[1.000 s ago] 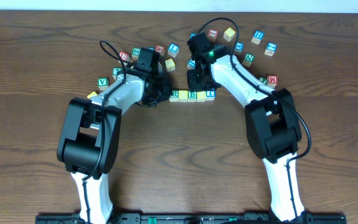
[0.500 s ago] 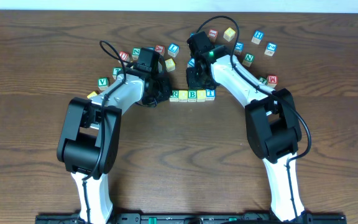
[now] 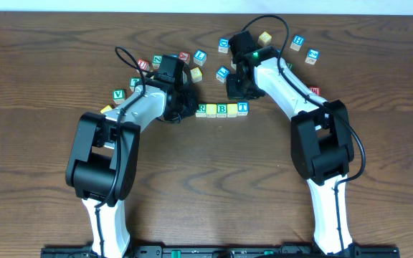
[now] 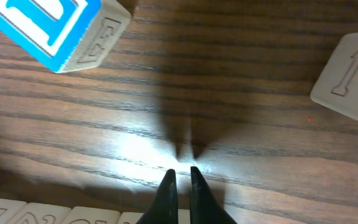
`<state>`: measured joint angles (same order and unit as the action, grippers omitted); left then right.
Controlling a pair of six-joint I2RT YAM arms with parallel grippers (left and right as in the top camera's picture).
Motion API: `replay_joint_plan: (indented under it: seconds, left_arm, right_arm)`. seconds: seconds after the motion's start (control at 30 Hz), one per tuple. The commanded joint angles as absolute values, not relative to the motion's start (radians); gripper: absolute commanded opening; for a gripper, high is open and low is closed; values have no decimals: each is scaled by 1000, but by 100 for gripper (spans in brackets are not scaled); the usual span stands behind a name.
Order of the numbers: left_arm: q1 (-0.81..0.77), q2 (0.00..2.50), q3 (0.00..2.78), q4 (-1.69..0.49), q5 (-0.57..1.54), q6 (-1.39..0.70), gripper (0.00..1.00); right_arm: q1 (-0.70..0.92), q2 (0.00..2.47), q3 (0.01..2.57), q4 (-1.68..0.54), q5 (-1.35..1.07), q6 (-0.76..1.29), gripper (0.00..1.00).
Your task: Spell out ROBOT
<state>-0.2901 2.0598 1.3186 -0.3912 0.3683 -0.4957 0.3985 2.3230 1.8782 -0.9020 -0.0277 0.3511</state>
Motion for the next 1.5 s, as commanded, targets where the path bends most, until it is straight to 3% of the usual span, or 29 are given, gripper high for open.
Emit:
replay_joint_plan:
  seconds: [0.0, 1.47]
  left_arm:
    - [-294, 2086, 1313, -391, 366, -479, 7]
    - [-294, 2086, 1313, -391, 366, -479, 7]
  right_arm:
    - [404, 2299, 1865, -901, -6, 343, 1]
    - [433, 2298, 1853, -899, 30, 314, 1]
